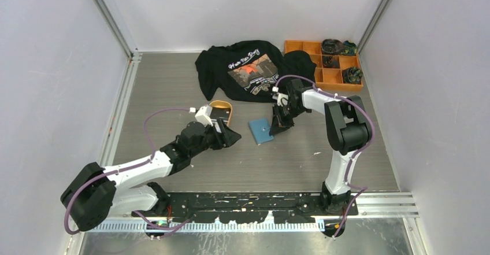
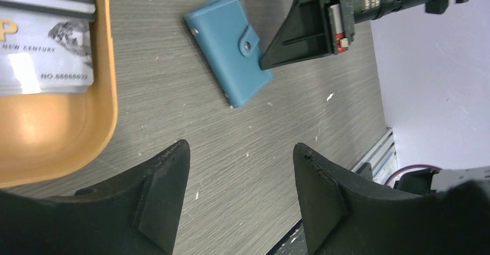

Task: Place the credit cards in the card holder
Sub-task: Open the card holder at the center of the board.

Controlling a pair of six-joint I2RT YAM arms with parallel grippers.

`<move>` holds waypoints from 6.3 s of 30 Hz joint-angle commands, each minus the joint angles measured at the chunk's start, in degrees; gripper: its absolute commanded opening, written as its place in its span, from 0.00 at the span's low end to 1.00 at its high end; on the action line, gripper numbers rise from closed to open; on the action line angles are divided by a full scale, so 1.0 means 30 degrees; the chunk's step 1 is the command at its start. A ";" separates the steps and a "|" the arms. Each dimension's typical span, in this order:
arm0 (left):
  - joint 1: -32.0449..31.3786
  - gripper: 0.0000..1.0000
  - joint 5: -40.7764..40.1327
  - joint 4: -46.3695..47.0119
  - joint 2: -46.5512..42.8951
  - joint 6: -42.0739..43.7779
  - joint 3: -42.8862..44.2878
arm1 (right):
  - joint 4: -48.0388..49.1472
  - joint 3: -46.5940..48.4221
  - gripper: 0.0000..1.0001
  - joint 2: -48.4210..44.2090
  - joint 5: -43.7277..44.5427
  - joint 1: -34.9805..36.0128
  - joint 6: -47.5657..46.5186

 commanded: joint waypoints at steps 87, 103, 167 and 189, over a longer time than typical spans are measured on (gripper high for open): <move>-0.0359 0.28 0.4265 -0.1793 1.1440 0.2890 0.7108 | -0.3845 -0.3135 0.01 -0.6025 0.0183 0.4812 -2.7794; -0.0598 0.54 0.4999 0.4493 0.6844 0.1560 0.2607 | 0.0826 -0.4292 0.01 -0.9437 -0.4414 0.1719 -1.8910; -0.2681 0.49 0.1672 0.3684 0.6280 0.0231 0.3474 | 0.0828 -0.4699 0.01 -1.0370 -0.5055 0.1182 -1.6987; -0.2652 0.36 -0.0459 0.0732 0.9278 0.1817 0.4938 | -0.1747 -0.4860 0.01 -0.9833 -0.1294 -0.0058 -1.9962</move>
